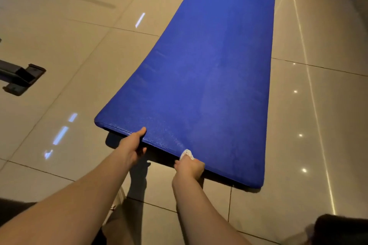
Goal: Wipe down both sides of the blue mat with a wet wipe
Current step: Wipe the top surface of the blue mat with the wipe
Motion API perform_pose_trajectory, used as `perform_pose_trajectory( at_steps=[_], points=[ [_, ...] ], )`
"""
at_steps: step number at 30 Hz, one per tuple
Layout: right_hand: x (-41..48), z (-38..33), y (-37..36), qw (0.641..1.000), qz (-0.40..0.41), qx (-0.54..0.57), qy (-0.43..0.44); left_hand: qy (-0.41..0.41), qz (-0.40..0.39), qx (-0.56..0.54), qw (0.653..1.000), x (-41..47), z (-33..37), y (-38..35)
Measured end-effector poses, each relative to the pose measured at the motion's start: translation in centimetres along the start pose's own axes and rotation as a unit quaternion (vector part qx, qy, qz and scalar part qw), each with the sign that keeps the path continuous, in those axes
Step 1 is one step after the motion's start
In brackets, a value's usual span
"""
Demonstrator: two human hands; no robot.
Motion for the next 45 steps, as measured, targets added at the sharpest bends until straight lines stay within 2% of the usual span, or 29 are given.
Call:
perform_pose_trajectory(
  at_steps=[3,5,6,9,14,21,24,25,26,28,31,33,37,39,45],
  points=[
    [2.1,0.2,4.4,1.000,0.008,-0.030,-0.001,-0.001,0.003,-0.009,1.000,0.3,-0.4,0.3],
    [2.5,-1.1,6.3,0.998,0.051,0.021,-0.007,-0.011,0.006,-0.003,1.000,0.1,-0.6,0.2],
    [2.6,-1.6,6.5,0.997,0.058,0.046,-0.020,-0.020,0.011,0.000,1.000,-0.1,-0.5,0.2],
    [3.1,-1.7,5.8,0.997,0.002,0.067,-0.038,-0.070,0.028,-0.009,0.997,-1.2,-0.2,0.9],
    [0.1,2.2,5.0,0.993,0.059,0.067,-0.076,-0.090,0.078,-0.024,0.993,-2.1,-0.5,5.4],
    [2.0,2.0,4.1,0.997,0.027,0.045,-0.055,-0.012,0.038,0.017,0.999,0.7,0.3,4.1],
    [2.9,3.3,4.7,0.998,0.017,-0.048,-0.045,0.019,0.057,0.114,0.992,1.6,-0.8,4.8],
    [3.1,3.7,5.3,0.994,0.040,-0.100,-0.018,0.016,0.072,0.200,0.977,1.7,-0.9,5.0],
    [3.2,3.9,5.6,0.988,0.053,-0.148,0.013,-0.006,0.090,0.318,0.944,1.6,-0.8,5.1],
    [3.0,3.9,5.7,0.973,0.060,-0.208,0.075,-0.096,0.107,0.511,0.847,1.1,0.0,4.1],
    [3.1,3.0,5.7,0.952,0.070,-0.269,0.130,-0.229,0.101,0.611,0.751,0.3,1.1,1.1],
    [3.1,2.0,5.5,0.945,0.062,-0.281,0.153,-0.249,0.075,0.663,0.702,0.5,1.4,-0.5],
    [3.4,0.3,3.7,0.907,0.034,-0.361,0.215,-0.194,-0.003,0.729,0.656,2.4,0.1,-1.9],
    [3.5,0.4,1.8,0.873,0.009,-0.411,0.261,-0.201,0.010,0.745,0.636,2.9,-0.5,-2.3],
    [2.7,1.4,-1.6,0.712,-0.084,-0.558,0.418,-0.216,0.036,0.757,0.616,3.4,-0.8,-2.7]
  ],
)
Point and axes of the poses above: each hand's wrist, its own x-axis towards the middle knuckle, its own y-axis out of the back of the hand, z = x × y, the point moved 5 cm from there along x, towards the middle knuckle, and after that the axes turned 1 degree about -x, right-handed, at the moved point
